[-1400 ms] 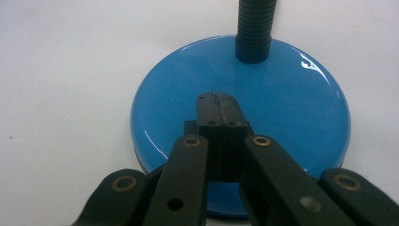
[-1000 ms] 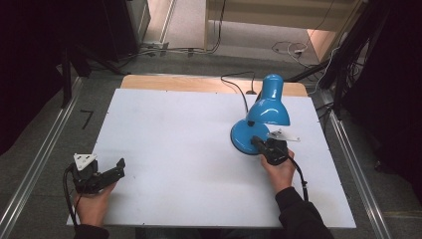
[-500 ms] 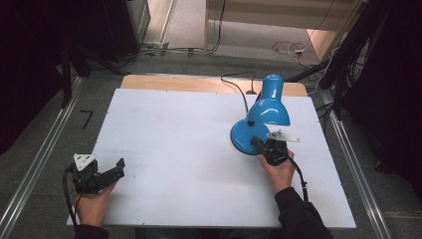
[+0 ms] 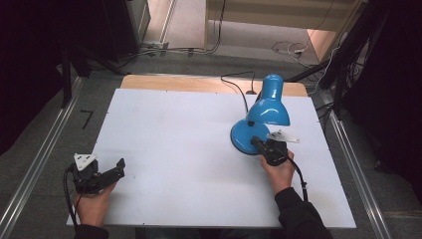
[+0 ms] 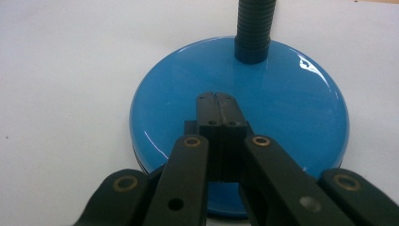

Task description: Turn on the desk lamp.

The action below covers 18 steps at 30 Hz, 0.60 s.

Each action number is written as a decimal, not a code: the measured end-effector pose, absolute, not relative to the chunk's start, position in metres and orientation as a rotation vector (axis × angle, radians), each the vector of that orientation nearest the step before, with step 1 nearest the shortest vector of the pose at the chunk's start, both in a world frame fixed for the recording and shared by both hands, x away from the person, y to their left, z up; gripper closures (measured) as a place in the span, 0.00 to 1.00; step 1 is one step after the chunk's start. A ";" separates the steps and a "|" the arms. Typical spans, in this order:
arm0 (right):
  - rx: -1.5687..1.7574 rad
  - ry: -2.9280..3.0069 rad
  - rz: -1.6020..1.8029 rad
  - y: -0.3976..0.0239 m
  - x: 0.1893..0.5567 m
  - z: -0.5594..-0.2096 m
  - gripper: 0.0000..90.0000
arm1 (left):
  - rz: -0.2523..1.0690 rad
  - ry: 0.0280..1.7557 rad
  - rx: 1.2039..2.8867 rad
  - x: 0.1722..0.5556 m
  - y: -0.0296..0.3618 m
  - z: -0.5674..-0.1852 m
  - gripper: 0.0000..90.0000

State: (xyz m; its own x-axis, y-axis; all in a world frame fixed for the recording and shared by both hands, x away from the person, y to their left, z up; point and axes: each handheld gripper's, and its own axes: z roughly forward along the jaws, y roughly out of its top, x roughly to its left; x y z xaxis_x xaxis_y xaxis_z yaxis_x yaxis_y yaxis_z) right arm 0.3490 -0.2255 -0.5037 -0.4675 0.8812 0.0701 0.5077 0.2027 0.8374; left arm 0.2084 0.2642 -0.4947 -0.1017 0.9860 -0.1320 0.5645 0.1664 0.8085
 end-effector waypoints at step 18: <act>1.286 2.048 1.177 -0.225 0.348 -0.505 0.98 | 0.776 1.757 1.480 0.208 0.264 -0.495 0.13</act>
